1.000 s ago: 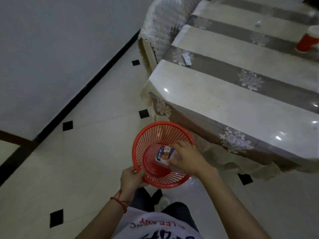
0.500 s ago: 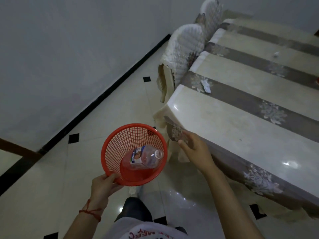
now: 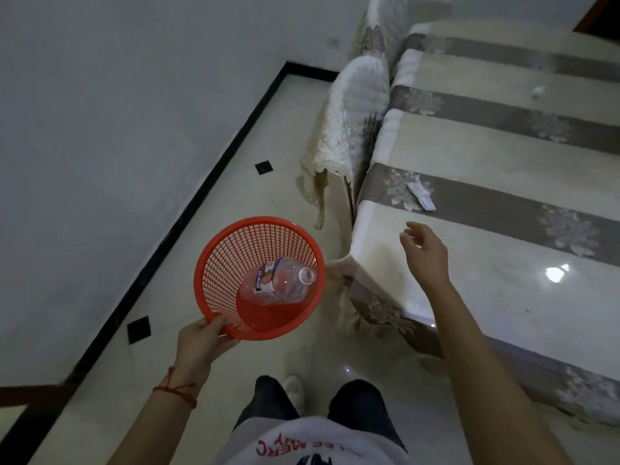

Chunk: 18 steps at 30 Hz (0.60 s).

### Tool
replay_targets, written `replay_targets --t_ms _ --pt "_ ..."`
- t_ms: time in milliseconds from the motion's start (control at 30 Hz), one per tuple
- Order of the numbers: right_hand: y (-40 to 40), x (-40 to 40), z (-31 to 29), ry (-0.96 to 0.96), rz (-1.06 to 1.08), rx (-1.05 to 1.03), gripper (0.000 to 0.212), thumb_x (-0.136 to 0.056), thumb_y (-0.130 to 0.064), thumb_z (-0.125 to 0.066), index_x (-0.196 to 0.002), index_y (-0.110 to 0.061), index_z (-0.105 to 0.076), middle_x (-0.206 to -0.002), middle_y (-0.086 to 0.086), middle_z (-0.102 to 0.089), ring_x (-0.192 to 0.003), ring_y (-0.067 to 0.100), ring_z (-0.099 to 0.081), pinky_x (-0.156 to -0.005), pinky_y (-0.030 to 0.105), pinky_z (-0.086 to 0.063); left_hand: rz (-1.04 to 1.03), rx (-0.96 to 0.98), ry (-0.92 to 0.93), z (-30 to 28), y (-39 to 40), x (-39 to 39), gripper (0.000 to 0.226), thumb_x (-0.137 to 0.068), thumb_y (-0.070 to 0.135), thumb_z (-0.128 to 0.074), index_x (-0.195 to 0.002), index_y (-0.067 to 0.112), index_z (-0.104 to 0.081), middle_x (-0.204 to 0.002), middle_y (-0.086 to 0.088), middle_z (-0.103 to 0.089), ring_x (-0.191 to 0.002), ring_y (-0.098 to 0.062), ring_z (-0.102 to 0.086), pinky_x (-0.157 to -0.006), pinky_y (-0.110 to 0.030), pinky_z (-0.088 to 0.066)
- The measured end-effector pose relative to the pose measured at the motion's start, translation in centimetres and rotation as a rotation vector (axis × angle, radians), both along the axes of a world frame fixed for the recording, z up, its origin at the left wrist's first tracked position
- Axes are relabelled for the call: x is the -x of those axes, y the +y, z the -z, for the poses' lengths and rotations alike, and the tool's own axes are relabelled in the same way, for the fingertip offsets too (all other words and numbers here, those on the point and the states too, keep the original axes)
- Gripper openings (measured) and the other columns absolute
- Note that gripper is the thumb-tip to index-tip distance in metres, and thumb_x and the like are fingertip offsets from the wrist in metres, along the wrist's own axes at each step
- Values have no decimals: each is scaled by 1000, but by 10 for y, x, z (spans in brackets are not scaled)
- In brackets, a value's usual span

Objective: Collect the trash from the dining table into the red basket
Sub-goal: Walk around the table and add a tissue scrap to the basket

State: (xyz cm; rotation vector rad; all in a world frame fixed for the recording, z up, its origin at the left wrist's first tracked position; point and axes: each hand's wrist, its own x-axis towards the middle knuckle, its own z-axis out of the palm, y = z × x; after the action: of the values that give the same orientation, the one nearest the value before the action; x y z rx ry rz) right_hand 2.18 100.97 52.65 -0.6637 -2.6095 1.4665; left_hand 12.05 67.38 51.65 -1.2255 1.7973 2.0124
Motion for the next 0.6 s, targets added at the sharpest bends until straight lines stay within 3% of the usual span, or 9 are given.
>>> replay_targets --t_ms 100,200,400,500,600 --pt "11 31 7 -41 37 -26 37 -90 -26 -52 -124 -14 -55 -125 11 -62 -109 22 -56 -85 25 -38 -4 27 -39 6 -4 21 18 -83 3 -56 -97 -8 -62 -94 -19 -66 -78 -25 -65 -52 -25 -57" --pt "25 69 14 -19 60 -106 40 -89 -19 -52 -128 -10 -52 -133 14 -56 -120 28 -52 -97 30 -40 -28 41 -66 11 -3 41 17 -82 2 -58 -95 -8 -62 -97 -21 -66 -81 -28 -64 -51 -23 -57" --pt "53 126 37 -91 -84 -376 50 -88 -11 -48 -136 -5 -40 -145 19 -40 -133 34 -37 -112 43 -31 -43 64 -116 15 7 65 21 -84 2 -56 -100 -10 -61 -96 -22 -66 -79 -30 -64 -52 -25 -58" --pt "56 135 50 -169 -130 -460 46 -92 -16 -44 -138 -12 -37 -148 18 -33 -135 36 -30 -111 48 -30 -27 68 -143 16 10 77 15 -85 1 -54 -94 -7 -62 -97 -23 -66 -79 -30 -64 -54 -28 -59" --pt "54 135 62 -204 -111 -489 39 -96 -22 -40 -133 -11 -45 -136 21 -43 -124 39 -39 -100 45 -38 -44 71 -159 17 14 81 14 -84 0 -54 -92 -7 -62 -96 -24 -65 -78 -30 -64 -50 -23 -57"
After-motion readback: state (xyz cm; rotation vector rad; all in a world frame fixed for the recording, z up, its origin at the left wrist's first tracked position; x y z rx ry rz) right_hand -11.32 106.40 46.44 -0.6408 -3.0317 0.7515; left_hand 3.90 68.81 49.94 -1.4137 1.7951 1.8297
